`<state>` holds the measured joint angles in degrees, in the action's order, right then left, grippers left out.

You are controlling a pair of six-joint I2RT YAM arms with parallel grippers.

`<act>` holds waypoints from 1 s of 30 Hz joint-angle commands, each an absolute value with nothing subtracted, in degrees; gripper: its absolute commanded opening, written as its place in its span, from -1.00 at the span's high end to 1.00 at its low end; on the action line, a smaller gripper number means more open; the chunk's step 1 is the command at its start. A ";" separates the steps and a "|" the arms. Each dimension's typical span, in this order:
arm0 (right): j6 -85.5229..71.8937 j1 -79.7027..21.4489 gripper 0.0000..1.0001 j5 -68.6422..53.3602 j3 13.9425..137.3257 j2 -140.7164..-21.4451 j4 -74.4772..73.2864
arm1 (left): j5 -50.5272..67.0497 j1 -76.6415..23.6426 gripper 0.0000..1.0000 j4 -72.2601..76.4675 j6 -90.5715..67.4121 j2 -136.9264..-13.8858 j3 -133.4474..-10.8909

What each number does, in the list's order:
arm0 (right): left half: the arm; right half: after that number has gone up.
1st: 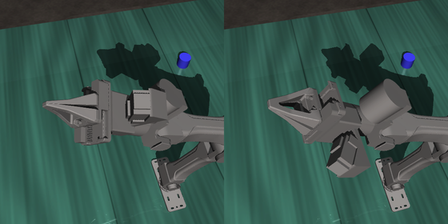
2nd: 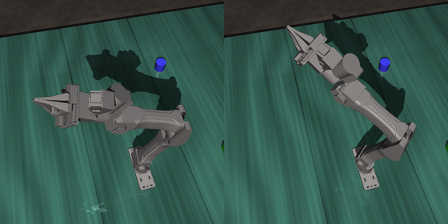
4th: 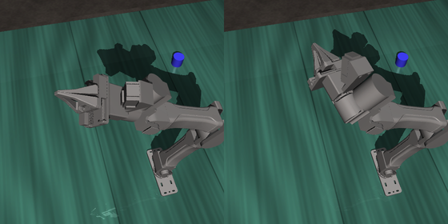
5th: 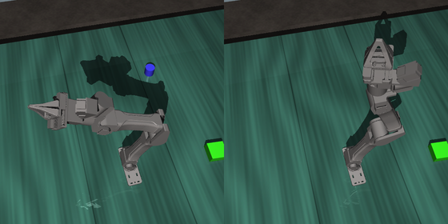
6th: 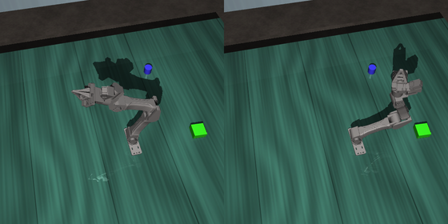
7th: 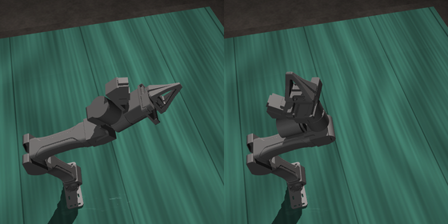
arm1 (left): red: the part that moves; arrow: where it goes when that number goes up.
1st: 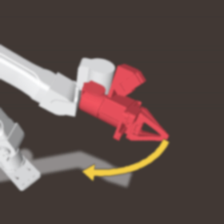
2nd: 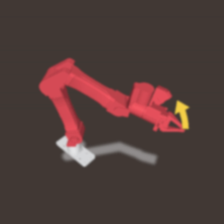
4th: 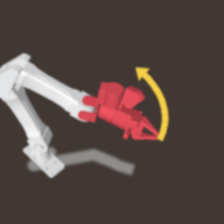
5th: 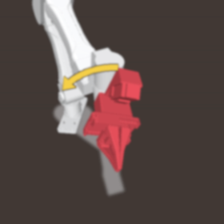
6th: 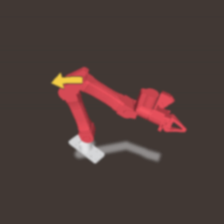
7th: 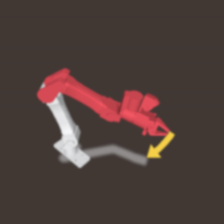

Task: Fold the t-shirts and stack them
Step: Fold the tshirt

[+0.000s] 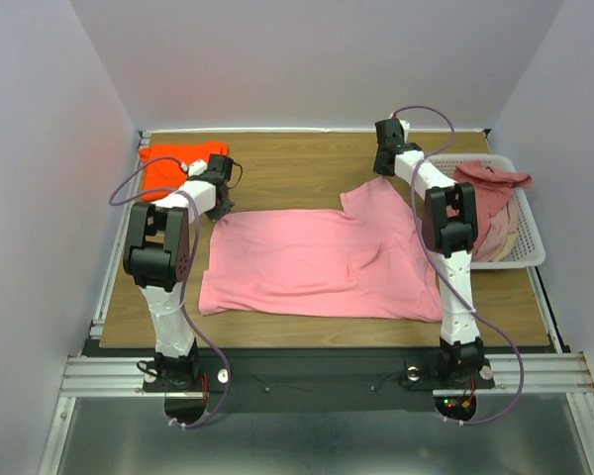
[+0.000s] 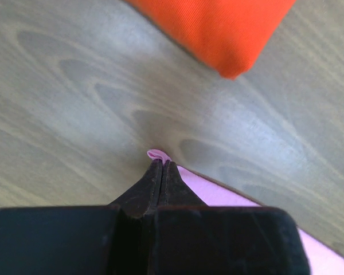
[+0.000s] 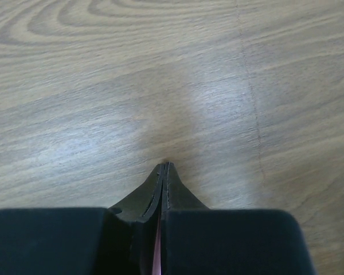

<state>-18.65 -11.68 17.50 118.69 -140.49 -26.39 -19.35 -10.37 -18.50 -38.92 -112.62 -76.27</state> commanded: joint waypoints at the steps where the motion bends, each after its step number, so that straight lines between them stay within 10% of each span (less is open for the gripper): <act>1: -16.53 -11.95 0.99 13.62 115.51 -135.81 -25.23 | -18.64 -10.02 1.00 -19.69 -37.62 -107.85 -73.48; 19: -13.80 -12.13 0.99 12.21 100.63 -123.13 -16.88 | -17.05 -10.90 1.00 -17.49 -36.65 -102.22 -68.99; 25: -14.06 -12.04 0.08 13.61 106.60 -129.97 -16.96 | -16.61 -10.99 1.00 -17.32 -36.30 -103.62 -69.87; 30: -12.83 -12.04 -0.01 16.16 113.98 -135.78 -17.05 | -16.96 -10.99 1.00 -17.14 -36.21 -103.97 -70.05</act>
<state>-14.17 -11.86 13.43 109.27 -132.51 -18.83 -16.27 -10.79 -17.47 -37.10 -105.23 -69.60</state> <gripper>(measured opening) 0.510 0.029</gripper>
